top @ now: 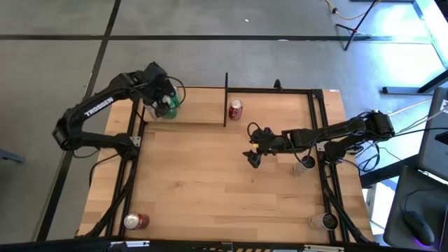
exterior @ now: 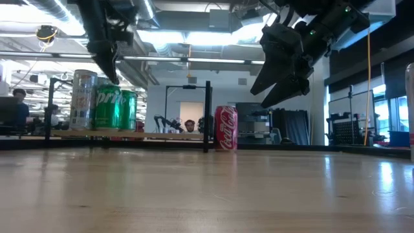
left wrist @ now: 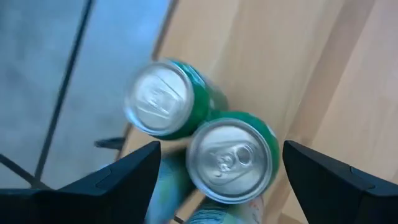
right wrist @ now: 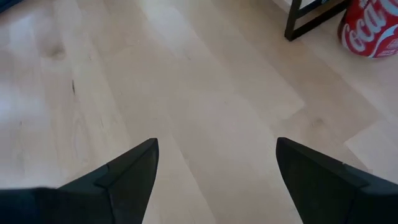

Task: Place canned beverage on shelf
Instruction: Put the top red-white soda can on the shelf

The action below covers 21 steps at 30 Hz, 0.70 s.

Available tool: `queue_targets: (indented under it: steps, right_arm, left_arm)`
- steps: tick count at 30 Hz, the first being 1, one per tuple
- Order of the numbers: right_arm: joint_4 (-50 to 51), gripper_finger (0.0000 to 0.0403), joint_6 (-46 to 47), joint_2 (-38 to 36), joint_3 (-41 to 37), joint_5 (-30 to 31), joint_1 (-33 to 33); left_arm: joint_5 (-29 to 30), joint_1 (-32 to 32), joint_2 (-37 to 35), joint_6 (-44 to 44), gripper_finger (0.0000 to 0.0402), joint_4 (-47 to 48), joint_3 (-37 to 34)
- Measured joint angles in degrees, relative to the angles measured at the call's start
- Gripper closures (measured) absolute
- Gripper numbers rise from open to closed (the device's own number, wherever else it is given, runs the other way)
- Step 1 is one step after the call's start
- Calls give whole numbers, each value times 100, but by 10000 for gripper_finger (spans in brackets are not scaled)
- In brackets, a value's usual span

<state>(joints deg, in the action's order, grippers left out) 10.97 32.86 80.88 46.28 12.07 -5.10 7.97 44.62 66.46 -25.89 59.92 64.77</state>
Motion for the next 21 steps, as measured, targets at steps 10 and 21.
queue_targets:
  steps: [10,21]
  right_arm:
    - [1365,88,-532,-15,1233,45,524]
    - [1149,88,-2187,14,1592,39,1940]
  left_arm:
    - [-1963,-128,-176,1705,78,-106,1036]
    - [-2420,-1484,-256,3125,78,-1360,577]
